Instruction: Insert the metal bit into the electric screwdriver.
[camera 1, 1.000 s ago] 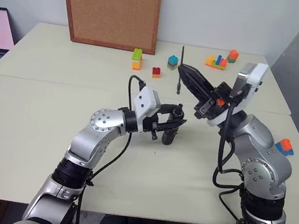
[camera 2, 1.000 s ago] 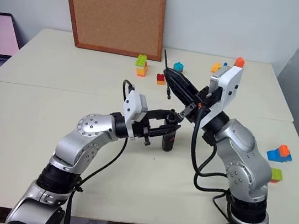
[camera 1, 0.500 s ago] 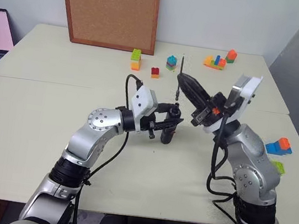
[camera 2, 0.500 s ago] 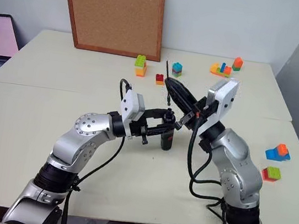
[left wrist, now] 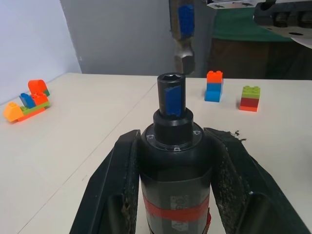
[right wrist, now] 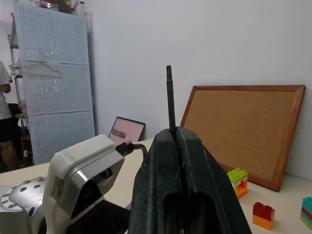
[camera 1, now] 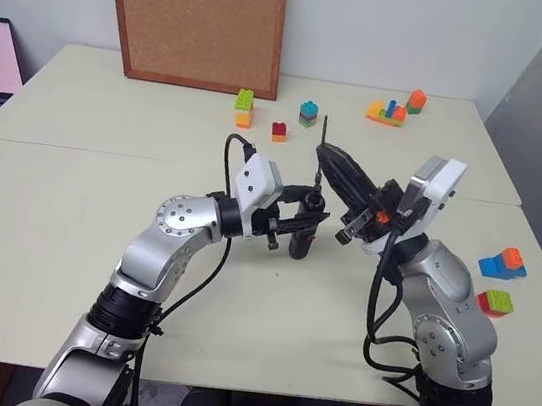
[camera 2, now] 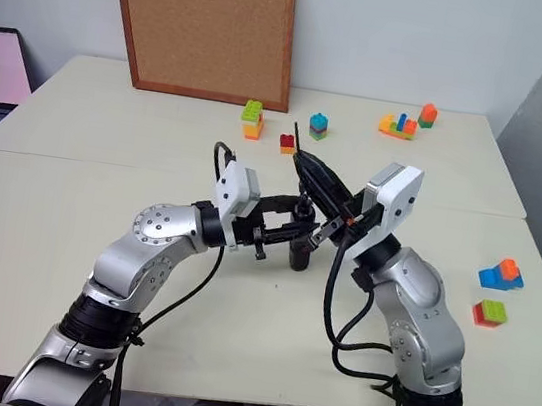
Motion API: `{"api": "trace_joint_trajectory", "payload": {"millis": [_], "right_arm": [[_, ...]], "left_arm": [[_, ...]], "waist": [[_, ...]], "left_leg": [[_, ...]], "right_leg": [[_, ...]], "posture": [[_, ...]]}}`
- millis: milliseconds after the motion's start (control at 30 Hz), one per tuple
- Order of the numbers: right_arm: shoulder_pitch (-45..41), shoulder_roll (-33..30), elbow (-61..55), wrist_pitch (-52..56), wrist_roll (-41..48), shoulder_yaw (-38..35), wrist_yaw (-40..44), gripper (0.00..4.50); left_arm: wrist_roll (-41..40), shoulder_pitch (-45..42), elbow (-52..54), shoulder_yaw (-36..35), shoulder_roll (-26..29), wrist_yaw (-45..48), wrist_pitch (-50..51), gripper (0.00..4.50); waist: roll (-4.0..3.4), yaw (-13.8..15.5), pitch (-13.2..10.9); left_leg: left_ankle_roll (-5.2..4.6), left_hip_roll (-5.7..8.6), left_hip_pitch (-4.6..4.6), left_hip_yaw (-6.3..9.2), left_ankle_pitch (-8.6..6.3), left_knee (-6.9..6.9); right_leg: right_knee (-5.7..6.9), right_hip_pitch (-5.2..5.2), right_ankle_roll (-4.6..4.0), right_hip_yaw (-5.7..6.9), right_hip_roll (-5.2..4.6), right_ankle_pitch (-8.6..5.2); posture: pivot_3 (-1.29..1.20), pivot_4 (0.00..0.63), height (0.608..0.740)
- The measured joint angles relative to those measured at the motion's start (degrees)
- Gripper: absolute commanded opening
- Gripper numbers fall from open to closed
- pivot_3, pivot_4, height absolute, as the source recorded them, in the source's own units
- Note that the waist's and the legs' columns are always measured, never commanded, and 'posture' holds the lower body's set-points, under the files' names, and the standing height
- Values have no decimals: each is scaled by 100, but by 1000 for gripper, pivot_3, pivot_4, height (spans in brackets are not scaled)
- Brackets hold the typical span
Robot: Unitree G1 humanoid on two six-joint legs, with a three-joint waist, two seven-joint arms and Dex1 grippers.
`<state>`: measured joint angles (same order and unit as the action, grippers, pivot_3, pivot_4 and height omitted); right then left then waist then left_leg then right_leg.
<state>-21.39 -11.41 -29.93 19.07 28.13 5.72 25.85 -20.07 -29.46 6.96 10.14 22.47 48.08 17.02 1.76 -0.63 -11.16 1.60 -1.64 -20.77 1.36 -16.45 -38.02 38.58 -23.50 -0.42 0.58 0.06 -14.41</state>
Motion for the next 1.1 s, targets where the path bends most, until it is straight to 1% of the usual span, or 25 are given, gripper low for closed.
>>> {"api": "trace_joint_trajectory", "payload": {"millis": [300, 700, 1100], "right_arm": [[-152, 31, 211, -133, -58, -22, -46, 0], [39, 38, 291, -403, -122, -5, 29, 0], [31, 15, 302, -498, -323, 155, 128, 0]], "left_arm": [[0, 7, 0, -19, 0, -2, 2, 1643], [1, 7, 0, -27, 6, -2, 4, 1643], [1, 14, 10, -35, 32, -2, 6, 1643]], "waist": [[0, -12, 0], [0, -44, 0], [0, -87, 0]], "left_leg": [[0, 0, 0, 0, 0, 0], [0, 0, -1, 0, 0, 2], [0, -1, -1, 1, 0, 2]], "right_leg": [[0, 0, 0, 1, 0, 0], [-2, -1, 0, 1, 0, 0], [-2, -1, 0, 1, 0, 0]], "posture": [[0, 150, 740], [0, 150, 740], [0, 150, 740]]}}
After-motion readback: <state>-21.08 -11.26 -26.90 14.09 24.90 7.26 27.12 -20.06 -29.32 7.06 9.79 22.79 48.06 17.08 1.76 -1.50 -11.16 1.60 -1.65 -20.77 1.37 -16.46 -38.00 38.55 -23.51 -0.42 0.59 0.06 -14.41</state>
